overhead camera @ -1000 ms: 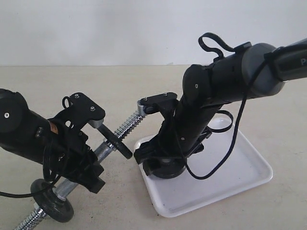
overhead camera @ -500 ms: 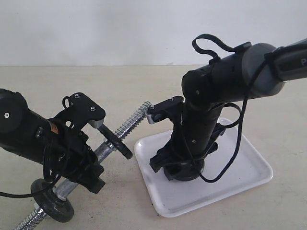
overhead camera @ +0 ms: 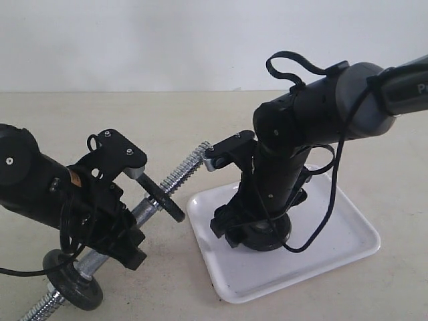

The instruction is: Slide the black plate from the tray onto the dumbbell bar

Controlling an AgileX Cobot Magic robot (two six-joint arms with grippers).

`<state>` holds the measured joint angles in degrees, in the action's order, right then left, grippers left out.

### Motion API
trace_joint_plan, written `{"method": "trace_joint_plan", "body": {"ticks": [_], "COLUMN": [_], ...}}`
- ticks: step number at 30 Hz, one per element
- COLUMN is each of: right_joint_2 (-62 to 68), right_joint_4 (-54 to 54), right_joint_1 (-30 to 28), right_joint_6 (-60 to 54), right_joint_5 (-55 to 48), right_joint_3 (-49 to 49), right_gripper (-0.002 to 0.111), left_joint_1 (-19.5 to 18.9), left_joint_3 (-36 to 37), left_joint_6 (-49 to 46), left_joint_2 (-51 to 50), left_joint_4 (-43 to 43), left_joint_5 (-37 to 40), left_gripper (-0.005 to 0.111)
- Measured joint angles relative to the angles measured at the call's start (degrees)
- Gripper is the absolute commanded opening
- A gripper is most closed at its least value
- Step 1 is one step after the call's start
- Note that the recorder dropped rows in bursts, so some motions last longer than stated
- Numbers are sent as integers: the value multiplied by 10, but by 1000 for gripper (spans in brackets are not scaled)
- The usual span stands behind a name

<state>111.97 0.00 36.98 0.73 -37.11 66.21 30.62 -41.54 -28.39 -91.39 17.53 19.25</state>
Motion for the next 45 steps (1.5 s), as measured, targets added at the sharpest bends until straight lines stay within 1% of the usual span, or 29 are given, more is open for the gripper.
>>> {"method": "trace_joint_plan", "body": {"ticks": [3,11,14,27,30,31,40,45], "right_joint_2": [2,-2,-16,-18,-18,-18,-18,-18], "right_joint_4": [0,8,8,8,9,9,9,9], "right_joint_1": [0,0,0,0,0,0,0,0], "right_joint_6": [-1,-1,-1,-1,-1,-1,-1,2], "right_joint_5": [11,-70,-82,-109,-109,-109,-109,-93], "right_joint_3": [6,48,57,57,57,57,57,57], "right_gripper": [83,83,83,83,103,105,105,105], "left_joint_1": [0,0,0,0,0,0,0,0], "left_joint_3": [0,0,0,0,0,0,0,0], "left_joint_6": [0,1,0,-1,-1,-1,-1,-1], "left_joint_2": [0,0,0,0,0,0,0,0], "left_joint_4": [0,0,1,1,1,1,1,1], "left_joint_5": [0,0,0,0,0,0,1,1], "left_gripper": [4,4,4,4,4,4,4,4]}}
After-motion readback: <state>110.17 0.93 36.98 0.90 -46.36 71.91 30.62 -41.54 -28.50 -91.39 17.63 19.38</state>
